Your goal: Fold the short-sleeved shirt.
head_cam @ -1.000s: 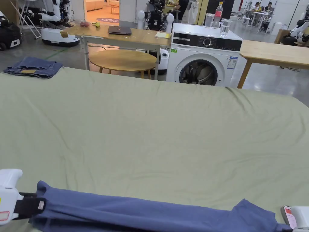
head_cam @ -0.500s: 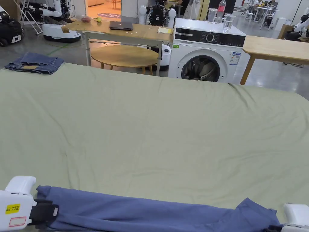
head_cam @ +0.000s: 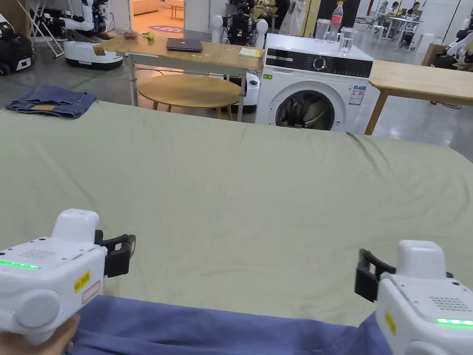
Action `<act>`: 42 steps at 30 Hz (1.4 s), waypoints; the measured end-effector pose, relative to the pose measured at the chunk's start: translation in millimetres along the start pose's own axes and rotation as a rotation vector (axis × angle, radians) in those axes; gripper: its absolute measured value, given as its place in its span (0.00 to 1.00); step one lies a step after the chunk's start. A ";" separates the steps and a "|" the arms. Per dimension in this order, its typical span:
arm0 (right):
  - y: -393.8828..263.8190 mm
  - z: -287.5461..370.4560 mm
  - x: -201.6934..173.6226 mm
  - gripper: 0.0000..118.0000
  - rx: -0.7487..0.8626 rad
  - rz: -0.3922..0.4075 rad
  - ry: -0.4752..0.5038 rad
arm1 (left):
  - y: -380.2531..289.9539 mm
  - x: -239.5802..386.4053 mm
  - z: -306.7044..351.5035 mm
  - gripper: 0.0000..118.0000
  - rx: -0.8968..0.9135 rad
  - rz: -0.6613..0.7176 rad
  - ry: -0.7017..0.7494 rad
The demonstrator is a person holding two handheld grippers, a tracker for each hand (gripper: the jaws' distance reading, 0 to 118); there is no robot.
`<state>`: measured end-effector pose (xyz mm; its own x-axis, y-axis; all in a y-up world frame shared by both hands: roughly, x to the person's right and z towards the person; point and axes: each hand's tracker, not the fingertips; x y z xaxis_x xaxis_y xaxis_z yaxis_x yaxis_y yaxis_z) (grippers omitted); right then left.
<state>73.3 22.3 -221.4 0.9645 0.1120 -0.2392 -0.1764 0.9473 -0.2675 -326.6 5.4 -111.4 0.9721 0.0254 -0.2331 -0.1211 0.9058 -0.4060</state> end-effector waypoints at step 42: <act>-12.7 -45.8 -90.7 0.00 -0.029 -0.018 0.208 | -98.4 -194.2 -54.9 0.70 -0.610 0.826 -0.690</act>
<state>-20.9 -13.6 -239.0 0.9067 0.0274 -0.4209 -0.1675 0.9392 -0.2998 -514.5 -111.9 -74.7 0.4399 0.8808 -0.1751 -0.6421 0.1722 -0.7470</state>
